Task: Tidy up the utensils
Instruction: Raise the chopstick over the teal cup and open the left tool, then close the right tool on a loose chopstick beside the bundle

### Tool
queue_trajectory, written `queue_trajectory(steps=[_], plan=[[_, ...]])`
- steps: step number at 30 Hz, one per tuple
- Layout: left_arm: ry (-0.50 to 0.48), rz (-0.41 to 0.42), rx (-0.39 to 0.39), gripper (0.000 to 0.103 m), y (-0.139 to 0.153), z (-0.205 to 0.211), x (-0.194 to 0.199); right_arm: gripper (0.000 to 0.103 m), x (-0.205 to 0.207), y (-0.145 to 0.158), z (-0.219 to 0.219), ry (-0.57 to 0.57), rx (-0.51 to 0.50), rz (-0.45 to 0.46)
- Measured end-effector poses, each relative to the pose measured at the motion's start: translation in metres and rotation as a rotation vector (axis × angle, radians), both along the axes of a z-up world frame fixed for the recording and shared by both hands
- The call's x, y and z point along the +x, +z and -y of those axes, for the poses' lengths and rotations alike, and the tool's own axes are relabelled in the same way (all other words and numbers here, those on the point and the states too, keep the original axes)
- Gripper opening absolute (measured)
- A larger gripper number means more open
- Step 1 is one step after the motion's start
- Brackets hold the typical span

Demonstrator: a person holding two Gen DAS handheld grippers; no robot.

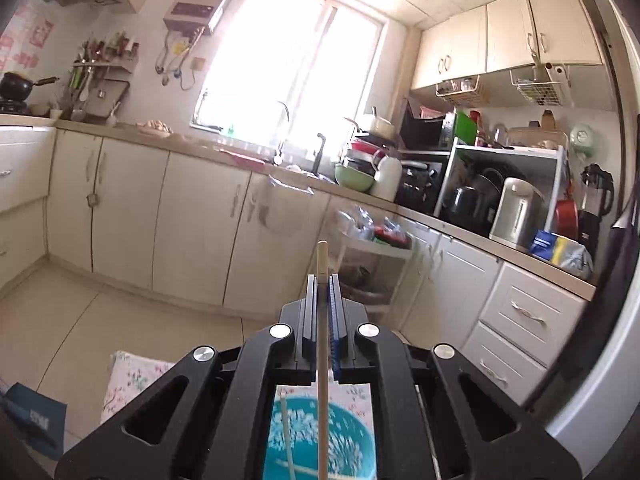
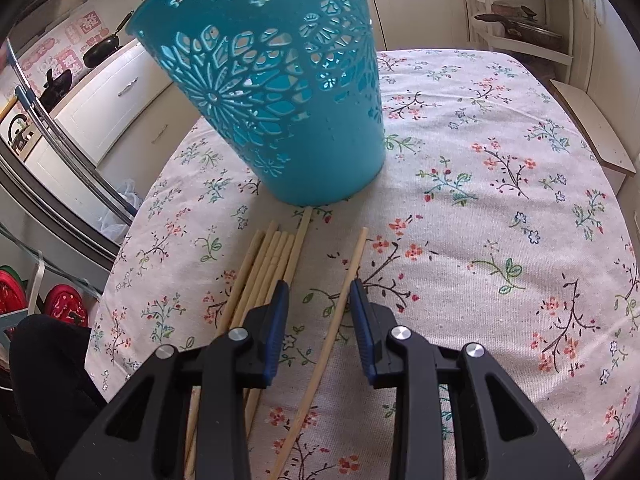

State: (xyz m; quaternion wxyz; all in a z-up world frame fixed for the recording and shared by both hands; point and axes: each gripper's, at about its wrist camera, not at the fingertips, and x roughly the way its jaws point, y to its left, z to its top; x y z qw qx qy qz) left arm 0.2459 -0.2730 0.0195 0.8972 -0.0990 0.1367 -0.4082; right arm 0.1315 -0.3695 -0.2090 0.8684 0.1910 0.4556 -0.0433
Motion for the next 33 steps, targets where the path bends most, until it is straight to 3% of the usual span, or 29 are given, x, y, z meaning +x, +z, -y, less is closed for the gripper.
queue_trajectory(steps=[9,15,16,18,20,24,27,31,33], plan=[[0.030,-0.041,0.077,0.005,-0.057,0.028,0.014,0.032,0.002,-0.001,0.000,0.008,0.001,0.009],[-0.001,-0.077,0.195,0.008,-0.081,0.023,0.010,0.032,0.003,-0.001,-0.001,0.009,-0.003,0.010],[0.001,-0.081,0.205,0.011,-0.082,0.018,0.008,0.032,0.002,-0.001,-0.001,0.008,-0.001,0.010],[0.018,-0.086,0.219,0.034,-0.084,0.001,0.003,0.031,0.001,0.000,0.000,0.002,0.005,0.007],[0.053,-0.086,0.227,0.052,-0.084,-0.021,-0.004,0.030,-0.001,0.000,0.001,-0.006,0.001,0.004],[0.104,-0.087,0.237,0.070,-0.090,-0.064,-0.015,0.024,-0.001,0.000,0.001,-0.020,-0.027,0.000],[0.138,-0.109,0.246,0.078,-0.104,-0.088,-0.017,0.021,0.000,0.000,-0.002,-0.025,-0.067,-0.005],[0.196,-0.244,0.249,0.079,-0.125,-0.106,0.001,0.015,0.003,0.000,-0.010,-0.007,-0.152,-0.024],[0.211,-0.273,0.267,0.080,-0.132,-0.111,0.007,0.013,0.004,0.001,-0.019,0.031,-0.212,-0.048]])
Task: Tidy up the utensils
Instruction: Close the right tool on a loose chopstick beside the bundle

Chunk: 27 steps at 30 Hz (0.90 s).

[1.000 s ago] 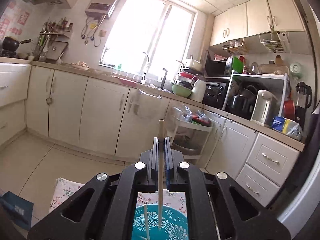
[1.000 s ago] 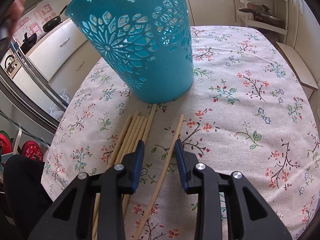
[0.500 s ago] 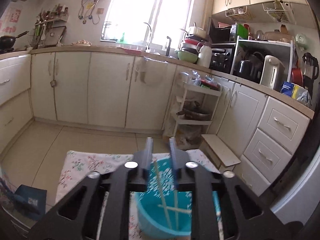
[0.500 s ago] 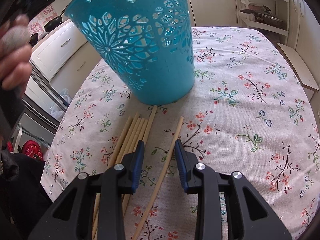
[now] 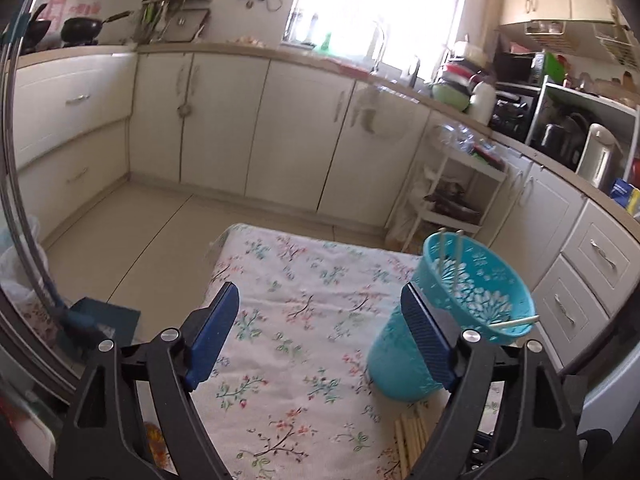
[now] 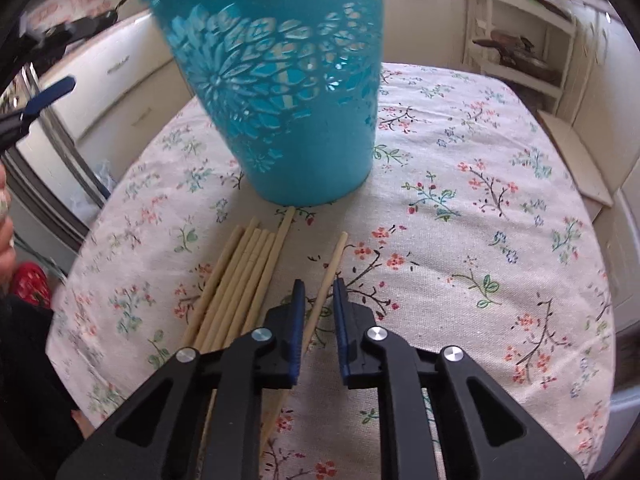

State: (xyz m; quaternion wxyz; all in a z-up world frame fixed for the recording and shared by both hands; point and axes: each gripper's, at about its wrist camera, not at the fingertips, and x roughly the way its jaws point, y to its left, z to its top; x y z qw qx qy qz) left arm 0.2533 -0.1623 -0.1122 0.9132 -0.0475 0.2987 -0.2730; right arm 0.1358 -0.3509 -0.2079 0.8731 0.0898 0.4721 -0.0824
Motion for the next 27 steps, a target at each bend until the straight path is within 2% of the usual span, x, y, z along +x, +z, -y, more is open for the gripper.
queue_trajectory(steps=[3,6,11,15,27], plan=[[0.016,-0.011,0.003,0.085,-0.001,-0.006,0.002,0.012,0.000,0.001,-0.002,0.019,-0.013,-0.028],[0.027,-0.018,-0.014,0.091,0.001,-0.010,-0.001,0.012,0.000,0.000,0.004,-0.014,0.012,-0.032],[0.005,-0.027,-0.004,0.093,0.002,-0.008,-0.005,0.012,0.003,0.000,-0.005,-0.020,-0.031,-0.054],[0.007,-0.028,-0.006,0.096,0.004,-0.010,-0.006,0.008,0.000,0.003,-0.008,-0.012,-0.013,-0.085],[0.026,-0.088,0.011,0.096,-0.007,-0.015,0.000,0.006,-0.016,0.004,-0.003,-0.069,0.071,-0.065]])
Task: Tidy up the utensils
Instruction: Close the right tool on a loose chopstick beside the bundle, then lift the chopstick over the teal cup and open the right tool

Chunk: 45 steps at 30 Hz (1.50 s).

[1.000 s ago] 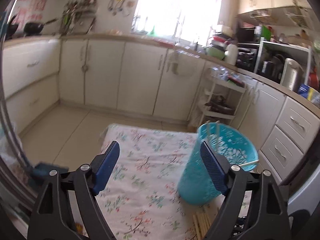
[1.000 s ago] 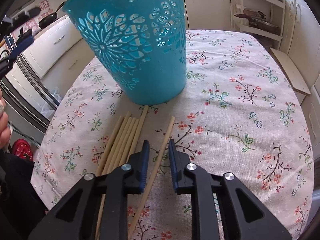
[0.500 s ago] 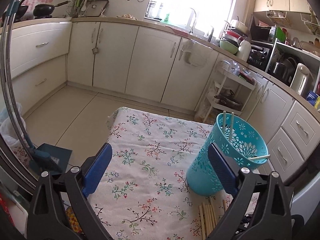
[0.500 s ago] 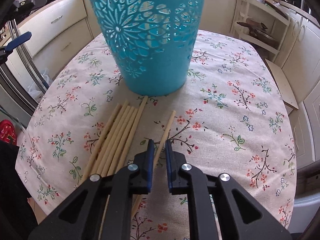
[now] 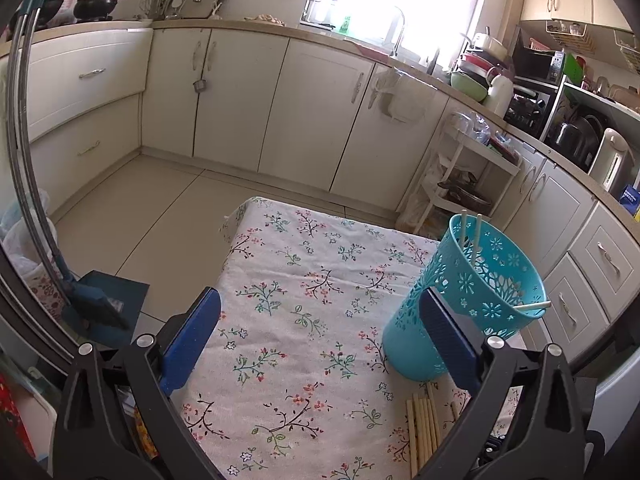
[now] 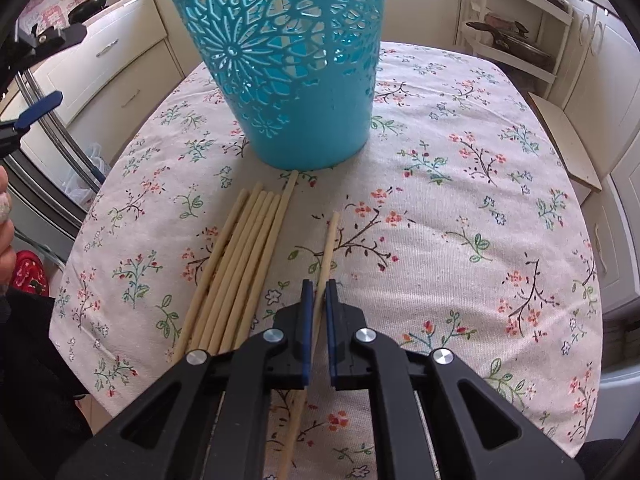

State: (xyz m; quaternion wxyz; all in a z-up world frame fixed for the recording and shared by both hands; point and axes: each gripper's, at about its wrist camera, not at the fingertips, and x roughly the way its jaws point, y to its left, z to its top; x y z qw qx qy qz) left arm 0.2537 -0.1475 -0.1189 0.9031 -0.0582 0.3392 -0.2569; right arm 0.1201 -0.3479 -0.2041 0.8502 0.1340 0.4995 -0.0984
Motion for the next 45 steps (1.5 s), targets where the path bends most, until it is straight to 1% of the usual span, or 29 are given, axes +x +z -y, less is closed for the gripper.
queue_trajectory(steps=[7,16,20,29,32,34,36,37,38,39,40,42,45], plan=[[0.002,-0.017,0.018,0.096,-0.006,0.003,0.001,0.006,-0.020,0.008,0.009,-0.043,0.067,0.059],[-0.012,-0.018,0.054,0.096,-0.011,0.014,-0.001,0.006,-0.029,0.029,0.013,-0.060,0.101,0.144],[-0.010,-0.021,0.060,0.096,-0.012,0.014,-0.001,0.006,-0.033,0.046,0.013,-0.064,0.111,0.197],[-0.009,-0.024,0.072,0.096,-0.014,0.014,-0.001,0.006,-0.042,0.099,0.017,-0.059,0.111,0.338],[-0.011,-0.028,0.082,0.096,-0.016,0.016,-0.001,0.006,-0.042,0.109,0.020,-0.052,0.124,0.363],[-0.014,-0.027,0.087,0.096,-0.017,0.017,-0.002,0.006,-0.037,0.109,0.018,-0.021,0.124,0.338],[-0.013,-0.027,0.096,0.096,-0.018,0.018,-0.002,0.006,-0.027,0.097,0.007,0.032,0.077,0.247],[-0.011,-0.029,0.099,0.096,-0.018,0.018,-0.002,0.010,-0.023,0.088,0.002,0.050,0.047,0.204],[-0.010,-0.032,0.099,0.096,-0.019,0.018,-0.001,0.017,-0.022,0.080,-0.001,0.058,0.037,0.180],[-0.009,-0.037,0.098,0.096,-0.020,0.018,-0.001,0.040,-0.021,0.070,-0.003,0.059,0.028,0.163],[-0.009,-0.039,0.098,0.096,-0.020,0.018,-0.001,0.049,-0.019,0.061,-0.005,0.060,0.012,0.148],[-0.009,-0.039,0.100,0.096,-0.020,0.018,-0.001,0.049,-0.015,0.043,-0.008,0.059,-0.023,0.111],[-0.010,-0.043,0.101,0.096,-0.021,0.018,0.000,0.033,-0.006,0.022,-0.005,0.044,-0.045,0.065]])
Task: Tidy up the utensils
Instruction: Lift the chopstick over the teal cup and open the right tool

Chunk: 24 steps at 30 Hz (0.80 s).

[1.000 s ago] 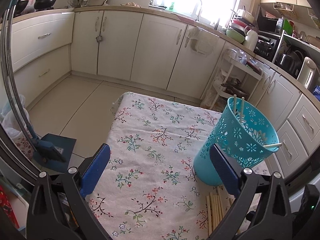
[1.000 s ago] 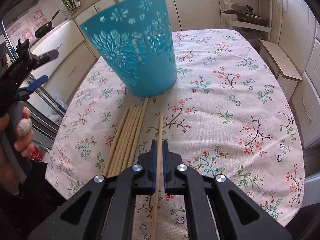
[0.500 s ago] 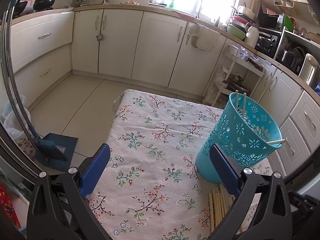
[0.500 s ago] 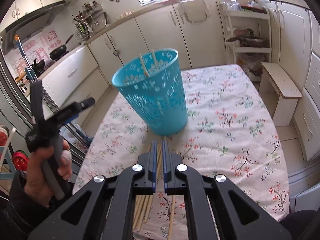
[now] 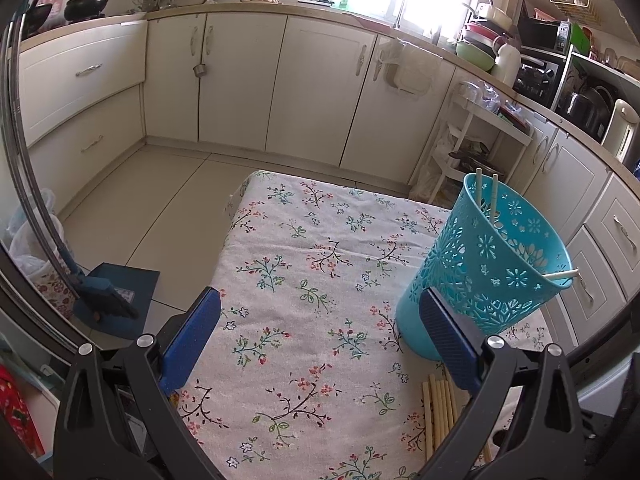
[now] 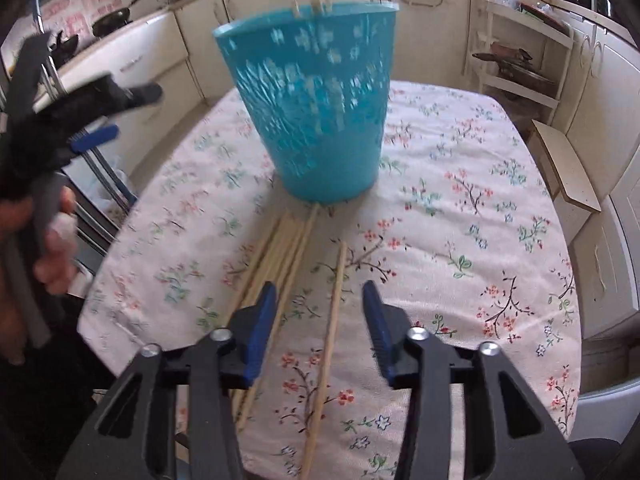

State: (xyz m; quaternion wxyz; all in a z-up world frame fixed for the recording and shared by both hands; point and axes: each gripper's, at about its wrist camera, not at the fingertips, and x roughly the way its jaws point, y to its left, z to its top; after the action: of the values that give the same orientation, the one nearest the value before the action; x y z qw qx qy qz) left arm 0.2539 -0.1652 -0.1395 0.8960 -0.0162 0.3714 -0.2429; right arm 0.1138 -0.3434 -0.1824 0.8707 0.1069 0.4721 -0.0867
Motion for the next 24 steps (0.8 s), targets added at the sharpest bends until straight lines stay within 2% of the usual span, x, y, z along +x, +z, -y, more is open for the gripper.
queue_trajectory(steps=[5,8,11,13,14,16,21,24], plan=[[-0.003,-0.003,0.000,0.096,-0.001,0.000,0.000,0.021,0.009,-0.022,0.006,-0.017,-0.030,-0.051],[-0.008,-0.006,0.006,0.096,-0.003,0.002,0.001,0.006,0.010,-0.022,-0.001,0.018,-0.085,-0.047],[-0.011,-0.009,0.014,0.096,-0.005,0.004,0.000,0.005,0.003,-0.010,0.002,0.003,-0.045,-0.006],[-0.010,-0.011,0.015,0.096,-0.006,0.004,0.000,0.005,-0.005,0.010,0.012,-0.028,0.064,0.058],[-0.010,-0.012,0.016,0.096,-0.006,0.004,0.000,0.005,-0.012,0.028,0.018,-0.043,0.134,0.112],[-0.006,-0.018,0.016,0.096,-0.006,0.004,0.000,0.005,-0.021,0.067,0.025,-0.046,0.199,0.219],[-0.010,-0.027,0.007,0.096,-0.006,0.007,0.000,0.006,-0.009,0.154,0.036,-0.047,0.204,0.492],[-0.021,-0.019,0.023,0.096,-0.006,0.011,-0.002,0.006,0.012,0.182,0.042,-0.089,0.186,0.637]])
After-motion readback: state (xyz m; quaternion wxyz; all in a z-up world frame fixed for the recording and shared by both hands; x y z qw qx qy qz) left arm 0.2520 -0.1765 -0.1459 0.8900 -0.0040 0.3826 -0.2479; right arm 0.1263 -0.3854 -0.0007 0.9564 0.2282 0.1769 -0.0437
